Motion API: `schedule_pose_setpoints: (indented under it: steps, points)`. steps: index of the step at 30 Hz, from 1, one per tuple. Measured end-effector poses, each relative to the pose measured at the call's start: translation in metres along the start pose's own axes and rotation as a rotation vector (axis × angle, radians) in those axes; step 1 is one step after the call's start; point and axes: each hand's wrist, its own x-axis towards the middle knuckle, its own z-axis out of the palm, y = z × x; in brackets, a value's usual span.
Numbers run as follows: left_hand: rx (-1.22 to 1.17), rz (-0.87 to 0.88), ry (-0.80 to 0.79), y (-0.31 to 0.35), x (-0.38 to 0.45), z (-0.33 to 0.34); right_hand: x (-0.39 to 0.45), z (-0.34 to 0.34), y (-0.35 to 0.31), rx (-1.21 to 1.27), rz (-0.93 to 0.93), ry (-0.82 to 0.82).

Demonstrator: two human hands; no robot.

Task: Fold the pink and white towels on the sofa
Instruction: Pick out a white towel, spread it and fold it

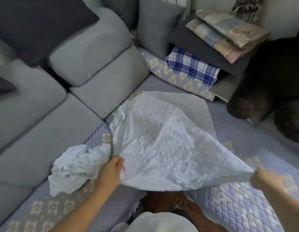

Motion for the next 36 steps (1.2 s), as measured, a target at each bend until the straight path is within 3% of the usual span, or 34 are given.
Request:
schedule_pose_setpoints:
  steps: [2, 5, 6, 8, 10, 12, 15, 18, 21, 24, 26, 31, 36]
  points:
    - [0.033, 0.154, -0.036, 0.018, -0.021, 0.009, -0.032, -0.008, -0.059, -0.001, -0.382, -0.078]
    - [0.16, 0.389, -0.017, 0.035, -0.044, 0.015, -0.134, -0.03, -0.154, 0.471, -1.028, -0.454]
    - [0.15, 0.388, -0.046, 0.04, -0.049, 0.012, -0.171, -0.034, -0.177, 0.57, -1.202, -0.588]
    - [0.226, 0.505, -0.053, 0.04, -0.049, 0.005, -0.222, -0.03, -0.212, 0.651, -1.407, -0.625]
    - [0.36, 0.728, 0.034, 0.037, -0.045, -0.003, -0.247, -0.025, -0.23, 0.718, -1.397, -0.507]
    - [0.368, 0.809, 0.135, 0.036, -0.04, -0.009, -0.253, -0.019, -0.236, 0.791, -1.329, -0.427]
    - [0.273, 0.756, 0.193, 0.034, -0.033, -0.007, -0.257, -0.019, -0.241, 0.816, -1.238, -0.366]
    - [0.012, 0.677, 0.195, 0.032, -0.024, -0.004, -0.26, -0.033, -0.246, 0.868, -1.134, -0.307]
    - [-0.23, 0.558, 0.051, 0.032, -0.004, -0.018, -0.258, -0.042, -0.246, 0.93, -0.981, -0.255]
    - [-0.437, 0.343, -0.379, 0.021, 0.027, -0.045, -0.261, -0.05, -0.238, 1.162, -0.86, -0.333]
    - [-0.339, 0.346, -0.617, 0.012, 0.047, -0.053, -0.261, -0.054, -0.234, 1.353, -0.777, -0.395]
    - [-0.454, 0.446, -0.751, 0.01, 0.072, -0.067, -0.266, -0.049, -0.234, 1.455, -0.695, -0.362]
    - [-0.367, 0.518, -0.903, 0.015, 0.081, -0.092, -0.282, -0.048, -0.242, 1.353, -0.713, -0.285]
